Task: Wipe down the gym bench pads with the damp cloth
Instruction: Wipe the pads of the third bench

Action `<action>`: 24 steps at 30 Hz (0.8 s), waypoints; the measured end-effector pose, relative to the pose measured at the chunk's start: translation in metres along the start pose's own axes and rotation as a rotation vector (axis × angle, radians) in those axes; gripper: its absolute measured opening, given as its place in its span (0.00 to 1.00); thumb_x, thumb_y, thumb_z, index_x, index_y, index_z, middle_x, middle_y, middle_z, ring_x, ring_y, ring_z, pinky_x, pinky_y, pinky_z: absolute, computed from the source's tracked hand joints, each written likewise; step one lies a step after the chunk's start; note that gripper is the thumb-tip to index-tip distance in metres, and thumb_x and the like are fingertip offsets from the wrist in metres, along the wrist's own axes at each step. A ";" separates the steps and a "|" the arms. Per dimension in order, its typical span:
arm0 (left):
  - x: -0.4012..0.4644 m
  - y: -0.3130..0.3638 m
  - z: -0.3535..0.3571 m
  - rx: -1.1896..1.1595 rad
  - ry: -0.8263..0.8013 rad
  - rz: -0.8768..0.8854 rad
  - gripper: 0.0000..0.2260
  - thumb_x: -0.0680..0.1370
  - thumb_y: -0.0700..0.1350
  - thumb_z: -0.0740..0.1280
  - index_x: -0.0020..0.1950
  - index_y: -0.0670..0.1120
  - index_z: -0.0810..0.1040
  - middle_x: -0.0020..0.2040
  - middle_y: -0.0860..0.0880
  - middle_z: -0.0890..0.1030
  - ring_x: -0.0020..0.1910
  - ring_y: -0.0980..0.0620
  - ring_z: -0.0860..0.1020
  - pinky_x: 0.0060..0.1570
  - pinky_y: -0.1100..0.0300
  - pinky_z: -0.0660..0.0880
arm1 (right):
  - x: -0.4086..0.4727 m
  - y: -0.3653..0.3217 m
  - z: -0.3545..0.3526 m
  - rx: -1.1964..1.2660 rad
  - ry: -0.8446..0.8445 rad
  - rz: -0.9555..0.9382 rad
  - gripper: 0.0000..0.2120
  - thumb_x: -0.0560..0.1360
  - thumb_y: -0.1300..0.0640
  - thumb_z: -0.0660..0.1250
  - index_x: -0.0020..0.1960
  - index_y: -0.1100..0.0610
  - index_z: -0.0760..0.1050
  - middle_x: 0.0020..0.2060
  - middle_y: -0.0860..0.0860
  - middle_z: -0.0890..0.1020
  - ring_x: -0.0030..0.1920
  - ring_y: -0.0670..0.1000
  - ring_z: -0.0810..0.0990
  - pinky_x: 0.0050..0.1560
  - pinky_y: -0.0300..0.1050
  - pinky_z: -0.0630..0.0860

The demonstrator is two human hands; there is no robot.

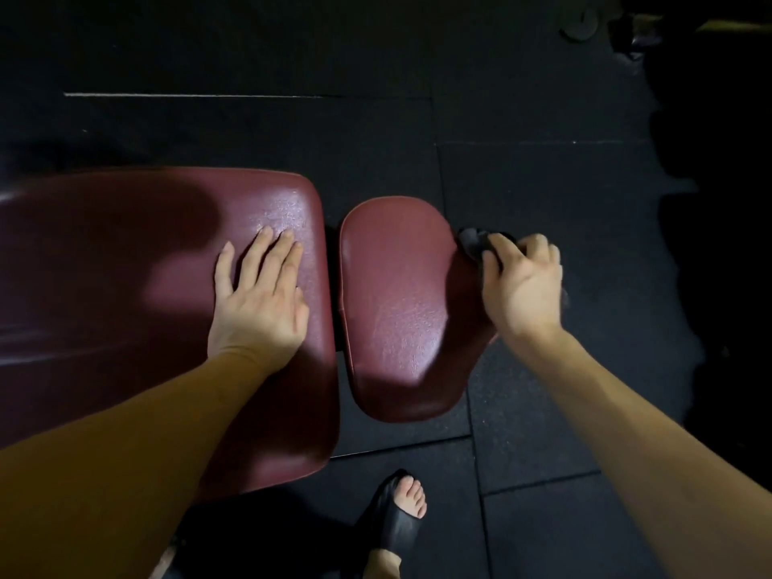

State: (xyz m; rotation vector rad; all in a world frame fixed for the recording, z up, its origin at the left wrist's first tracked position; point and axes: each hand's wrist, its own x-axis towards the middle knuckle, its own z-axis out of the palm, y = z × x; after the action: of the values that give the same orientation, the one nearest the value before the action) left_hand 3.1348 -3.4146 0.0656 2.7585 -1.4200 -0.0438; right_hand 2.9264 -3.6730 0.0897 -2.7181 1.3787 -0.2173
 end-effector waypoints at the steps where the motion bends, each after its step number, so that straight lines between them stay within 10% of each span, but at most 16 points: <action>1: 0.000 0.000 0.001 0.004 0.016 0.006 0.28 0.80 0.49 0.56 0.79 0.40 0.66 0.79 0.45 0.67 0.81 0.45 0.60 0.78 0.36 0.51 | 0.007 -0.014 0.008 0.005 0.012 0.025 0.15 0.79 0.51 0.63 0.61 0.55 0.81 0.49 0.61 0.77 0.49 0.66 0.75 0.49 0.59 0.74; 7: 0.000 -0.001 0.007 0.068 0.087 0.045 0.26 0.81 0.46 0.56 0.78 0.39 0.67 0.78 0.43 0.70 0.80 0.43 0.62 0.78 0.35 0.54 | 0.060 -0.127 0.042 0.107 0.052 -0.027 0.13 0.78 0.52 0.65 0.58 0.54 0.82 0.49 0.60 0.78 0.49 0.65 0.76 0.46 0.59 0.75; 15: 0.001 -0.002 0.005 0.062 0.078 0.033 0.27 0.80 0.47 0.57 0.78 0.40 0.67 0.77 0.44 0.70 0.80 0.44 0.62 0.77 0.36 0.54 | -0.060 -0.056 0.006 0.125 -0.036 -0.276 0.14 0.81 0.55 0.64 0.65 0.56 0.78 0.52 0.59 0.76 0.48 0.61 0.72 0.47 0.58 0.71; 24: 0.000 -0.001 0.002 0.046 0.021 0.013 0.27 0.79 0.48 0.57 0.78 0.41 0.68 0.78 0.46 0.69 0.81 0.47 0.60 0.79 0.37 0.51 | 0.039 -0.130 0.039 0.176 0.076 -0.224 0.11 0.79 0.55 0.65 0.58 0.54 0.81 0.54 0.58 0.77 0.49 0.63 0.75 0.47 0.59 0.74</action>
State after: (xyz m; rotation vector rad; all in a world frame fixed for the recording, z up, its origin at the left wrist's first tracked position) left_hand 3.1356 -3.4137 0.0640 2.7769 -1.4519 0.0180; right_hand 3.0591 -3.6276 0.0733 -2.7354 1.0144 -0.4394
